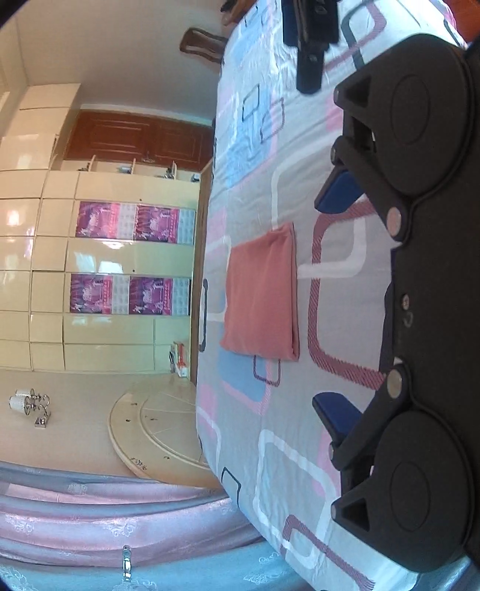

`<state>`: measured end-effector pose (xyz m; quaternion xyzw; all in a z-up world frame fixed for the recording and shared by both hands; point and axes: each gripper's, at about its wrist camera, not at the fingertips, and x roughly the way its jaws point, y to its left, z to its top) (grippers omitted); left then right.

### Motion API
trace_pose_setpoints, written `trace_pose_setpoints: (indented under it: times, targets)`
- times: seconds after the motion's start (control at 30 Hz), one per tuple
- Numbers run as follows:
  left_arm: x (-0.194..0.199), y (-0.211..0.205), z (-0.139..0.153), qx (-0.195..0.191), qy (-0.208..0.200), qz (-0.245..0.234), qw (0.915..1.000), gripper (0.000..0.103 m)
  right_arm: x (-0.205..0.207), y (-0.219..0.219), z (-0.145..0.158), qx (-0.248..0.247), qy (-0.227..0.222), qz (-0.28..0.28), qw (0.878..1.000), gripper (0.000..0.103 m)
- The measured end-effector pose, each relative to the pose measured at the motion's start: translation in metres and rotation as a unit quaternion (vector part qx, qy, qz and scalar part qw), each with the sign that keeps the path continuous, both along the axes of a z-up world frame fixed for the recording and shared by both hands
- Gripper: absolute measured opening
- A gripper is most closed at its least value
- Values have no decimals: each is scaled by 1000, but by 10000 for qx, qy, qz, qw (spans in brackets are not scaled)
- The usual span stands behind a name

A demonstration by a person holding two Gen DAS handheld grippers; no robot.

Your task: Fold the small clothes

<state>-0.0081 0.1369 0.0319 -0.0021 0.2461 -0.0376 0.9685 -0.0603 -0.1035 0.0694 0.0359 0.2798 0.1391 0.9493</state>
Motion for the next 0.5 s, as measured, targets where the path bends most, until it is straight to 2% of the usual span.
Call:
trace_pose_setpoints:
  times: [0.13, 0.5]
  targets:
    - [-12, -1, 7, -17, -60, -2, 10000, 103, -18, 10, 8, -146, -179, 70, 9997, 103]
    - [-18, -3, 17, -2, -186, -4, 9998, 103, -26, 8, 18, -37, -306, 113, 9995, 103]
